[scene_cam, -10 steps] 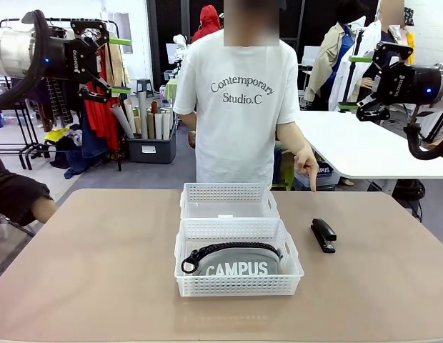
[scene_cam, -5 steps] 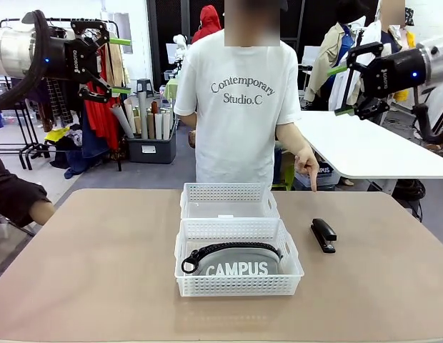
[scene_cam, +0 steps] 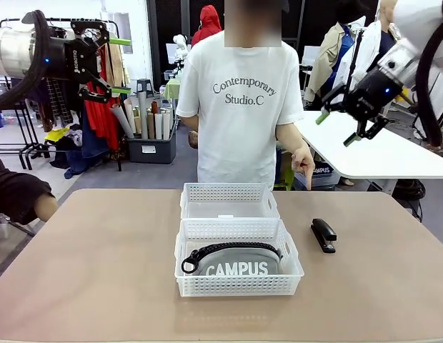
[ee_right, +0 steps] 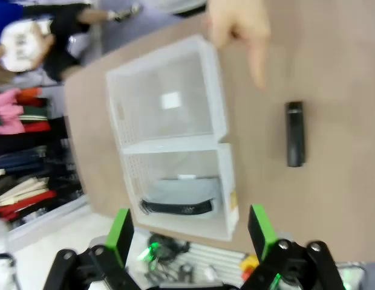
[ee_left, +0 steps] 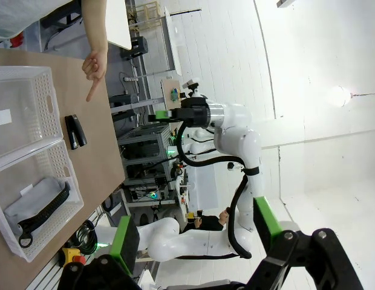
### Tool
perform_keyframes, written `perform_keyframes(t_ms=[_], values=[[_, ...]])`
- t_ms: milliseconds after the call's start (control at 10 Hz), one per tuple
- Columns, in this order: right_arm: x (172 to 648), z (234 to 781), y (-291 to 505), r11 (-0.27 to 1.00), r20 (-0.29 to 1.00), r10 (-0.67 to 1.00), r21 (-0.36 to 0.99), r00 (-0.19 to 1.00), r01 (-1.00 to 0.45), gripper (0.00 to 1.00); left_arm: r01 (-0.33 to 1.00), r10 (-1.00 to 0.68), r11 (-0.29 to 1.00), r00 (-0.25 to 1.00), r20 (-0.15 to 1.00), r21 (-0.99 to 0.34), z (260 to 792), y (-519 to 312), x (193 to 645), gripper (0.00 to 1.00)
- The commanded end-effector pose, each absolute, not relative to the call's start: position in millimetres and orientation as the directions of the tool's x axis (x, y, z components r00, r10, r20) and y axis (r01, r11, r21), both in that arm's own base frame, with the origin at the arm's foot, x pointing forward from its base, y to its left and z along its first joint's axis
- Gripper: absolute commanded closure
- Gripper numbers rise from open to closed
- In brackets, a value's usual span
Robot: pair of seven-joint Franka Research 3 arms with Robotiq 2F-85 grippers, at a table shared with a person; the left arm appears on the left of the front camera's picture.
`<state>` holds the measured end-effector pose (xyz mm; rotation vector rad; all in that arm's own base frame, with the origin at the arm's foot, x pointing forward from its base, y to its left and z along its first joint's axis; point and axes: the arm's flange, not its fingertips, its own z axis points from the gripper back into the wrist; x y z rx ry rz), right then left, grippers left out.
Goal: Distribute items into two baskets.
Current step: Pick up the Stapler that the person points to.
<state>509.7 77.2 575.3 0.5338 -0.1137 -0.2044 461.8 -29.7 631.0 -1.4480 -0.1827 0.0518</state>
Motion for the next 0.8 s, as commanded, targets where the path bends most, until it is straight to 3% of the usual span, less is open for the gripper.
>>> perform_keyframes(t_ms=[0,100,200,300,700], values=[[520.4,579.2,87.3,0.917,0.029,-0.18,0.367,0.983,0.157,0.0,0.076,0.146,0.121,0.985,0.094,-0.99,632.0,-29.1,460.7,0.0],[520.6,573.6,91.0,0.932,0.033,-0.174,0.328,0.984,0.154,0.0,0.076,0.146,0.121,0.985,0.094,-0.99,632.0,-29.1,460.7,0.0],[520.6,573.4,88.6,0.917,-0.017,-0.15,0.371,0.989,0.146,0.0,0.076,0.146,0.121,0.985,0.094,-0.99,632.0,-29.1,460.7,0.0],[516.0,561.3,85.4,0.912,0.045,-0.173,0.384,0.984,0.143,0.0,0.076,0.146,0.121,0.985,0.094,-0.99,632.0,-29.1,460.7,0.0],[516.0,561.3,85.4,0.912,0.045,-0.173,0.384,0.984,0.143,0.0,0.076,0.146,0.121,0.985,0.094,-0.99,632.0,-29.1,460.7,0.0]])
